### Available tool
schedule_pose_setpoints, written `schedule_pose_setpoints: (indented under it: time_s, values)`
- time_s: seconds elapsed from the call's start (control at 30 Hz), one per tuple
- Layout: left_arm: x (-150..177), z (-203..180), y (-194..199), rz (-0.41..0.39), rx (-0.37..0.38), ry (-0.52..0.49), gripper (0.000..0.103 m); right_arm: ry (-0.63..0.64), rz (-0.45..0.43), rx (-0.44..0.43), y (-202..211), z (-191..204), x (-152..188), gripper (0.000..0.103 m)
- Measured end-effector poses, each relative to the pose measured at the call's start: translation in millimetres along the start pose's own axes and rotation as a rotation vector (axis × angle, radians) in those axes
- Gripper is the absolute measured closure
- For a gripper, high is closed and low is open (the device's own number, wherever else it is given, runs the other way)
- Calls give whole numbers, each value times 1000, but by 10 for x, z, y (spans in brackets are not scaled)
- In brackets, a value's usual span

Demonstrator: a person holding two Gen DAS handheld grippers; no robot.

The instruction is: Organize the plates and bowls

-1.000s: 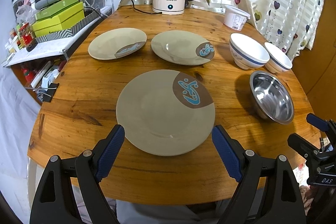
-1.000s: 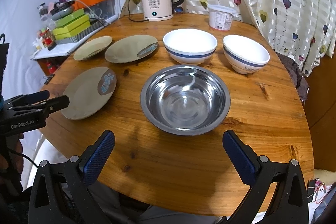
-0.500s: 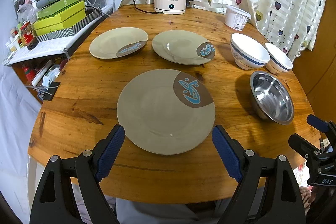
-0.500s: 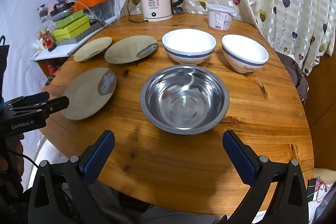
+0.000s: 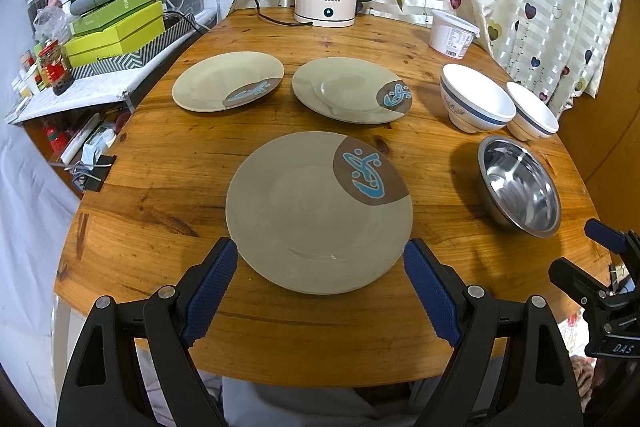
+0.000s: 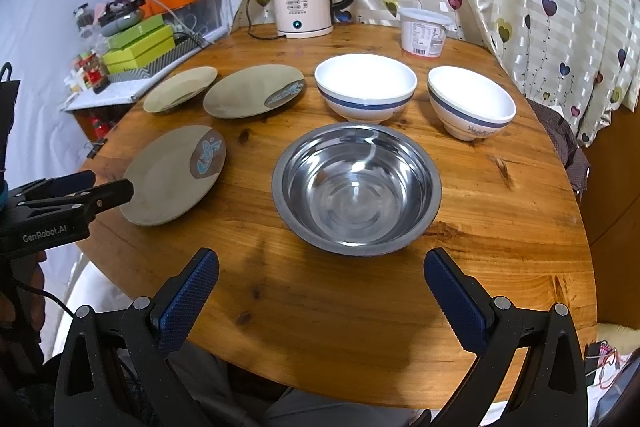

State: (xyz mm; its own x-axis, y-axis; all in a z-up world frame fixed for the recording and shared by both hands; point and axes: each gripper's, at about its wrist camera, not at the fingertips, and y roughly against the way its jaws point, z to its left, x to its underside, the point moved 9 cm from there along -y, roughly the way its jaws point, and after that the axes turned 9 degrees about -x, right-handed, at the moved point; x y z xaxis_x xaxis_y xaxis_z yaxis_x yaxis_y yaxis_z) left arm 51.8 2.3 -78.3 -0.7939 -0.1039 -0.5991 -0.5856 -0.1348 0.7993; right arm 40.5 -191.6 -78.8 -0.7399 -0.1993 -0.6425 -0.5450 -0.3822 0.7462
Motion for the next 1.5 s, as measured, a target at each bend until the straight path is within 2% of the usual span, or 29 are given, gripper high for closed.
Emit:
schedule_pose_setpoints:
  time_s: [0.67,1.5]
  values:
    - [0,16,-3,-1,-4,-1,17,20,8,-3,-61,54,-69,0]
    - [-209,420,-192,3,-23,76,17,107,9,-44,-229,396,-482,0]
